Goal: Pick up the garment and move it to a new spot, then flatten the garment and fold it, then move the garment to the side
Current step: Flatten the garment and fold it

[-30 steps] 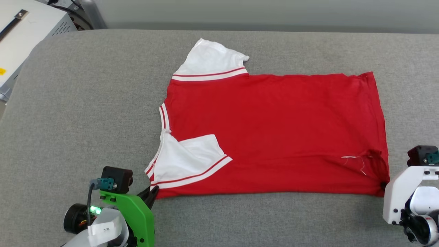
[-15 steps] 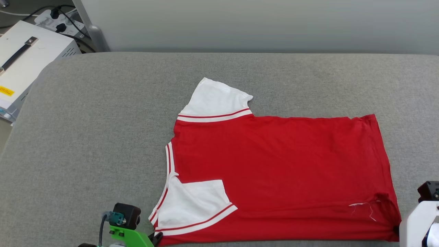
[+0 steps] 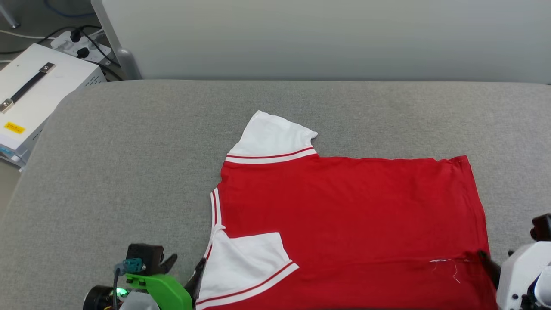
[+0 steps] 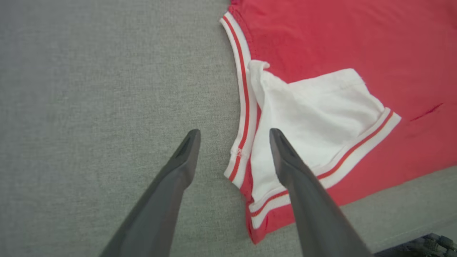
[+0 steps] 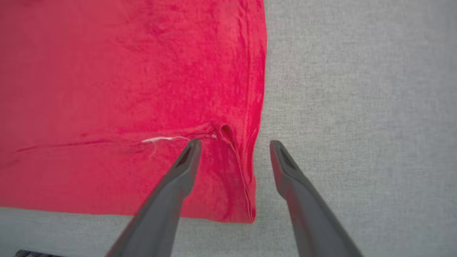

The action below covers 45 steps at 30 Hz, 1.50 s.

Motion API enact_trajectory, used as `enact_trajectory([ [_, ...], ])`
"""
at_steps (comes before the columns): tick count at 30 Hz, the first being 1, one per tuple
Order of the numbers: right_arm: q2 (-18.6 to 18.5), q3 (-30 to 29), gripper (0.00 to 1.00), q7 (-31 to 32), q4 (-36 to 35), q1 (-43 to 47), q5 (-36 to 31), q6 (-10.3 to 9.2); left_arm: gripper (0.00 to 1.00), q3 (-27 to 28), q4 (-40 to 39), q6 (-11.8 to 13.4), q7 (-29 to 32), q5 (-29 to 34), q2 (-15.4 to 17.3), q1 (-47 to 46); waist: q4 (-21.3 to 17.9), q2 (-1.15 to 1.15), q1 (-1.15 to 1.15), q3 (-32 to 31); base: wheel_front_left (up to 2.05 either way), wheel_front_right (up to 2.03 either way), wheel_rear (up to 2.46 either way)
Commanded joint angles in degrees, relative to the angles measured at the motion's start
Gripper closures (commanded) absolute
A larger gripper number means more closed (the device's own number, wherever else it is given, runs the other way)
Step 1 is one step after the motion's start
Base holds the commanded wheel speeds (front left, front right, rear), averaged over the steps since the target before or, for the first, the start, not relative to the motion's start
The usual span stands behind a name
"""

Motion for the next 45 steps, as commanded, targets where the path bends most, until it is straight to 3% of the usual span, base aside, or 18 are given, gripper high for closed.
enact_trajectory([
  [1, -0.41, 0.26, 0.00, -3.12, -0.78, -1.59, -0.18, -0.05, 0.00, 0.74, 0.19, 0.09, -2.47, 1.17, -0.67, -1.39, -0.01, 0.69, 0.00, -1.14, 0.00, 0.00, 0.00],
  [8, 1.00, 3.17, 0.00, -22.15, -3.51, -4.03, 0.31, -0.05, 0.00, 4.72, 1.49, 0.55, -16.07, 4.06, -4.69, -2.38, -0.25, 0.69, 0.00, -2.78, 0.00, 0.00, 0.00],
  [13, 2.41, 4.76, 0.00, -33.41, -4.10, -3.81, -0.72, -0.05, 0.00, 9.39, 0.31, -0.22, -18.13, 8.10, -7.71, -2.00, -0.23, 0.69, 0.00, -2.96, 0.00, 0.00, 0.00],
  [18, 3.69, 6.30, 0.00, -41.57, -3.20, -3.22, -1.78, -0.05, 0.00, 17.63, -3.42, -3.33, -18.19, 16.32, -12.31, 0.85, -0.15, 0.69, 0.00, -2.84, 0.00, 0.00, 0.00],
  [24, 4.38, 8.72, 0.00, -46.81, -0.61, -2.71, -3.19, -0.05, 0.00, 24.18, -4.72, -8.37, -18.20, 23.57, -17.69, 4.03, -0.24, 0.69, 0.00, -3.01, 0.00, 0.00, 0.00],
  [31, 5.58, 9.75, 0.00, -49.63, 2.48, -2.86, -3.73, -0.05, 0.00, 28.01, -1.22, -13.91, -18.20, 28.57, -22.25, 5.73, -0.60, 0.69, 0.00, -3.15, 0.00, 0.00, 0.00],
  [45, 5.29, 11.00, 0.00, -50.51, 3.79, -4.20, -2.74, -0.05, 0.00, 31.81, 2.21, -17.97, -18.21, 31.79, -25.75, 4.90, -1.96, 0.69, 0.00, -1.52, 0.00, 0.00, 0.00],
])
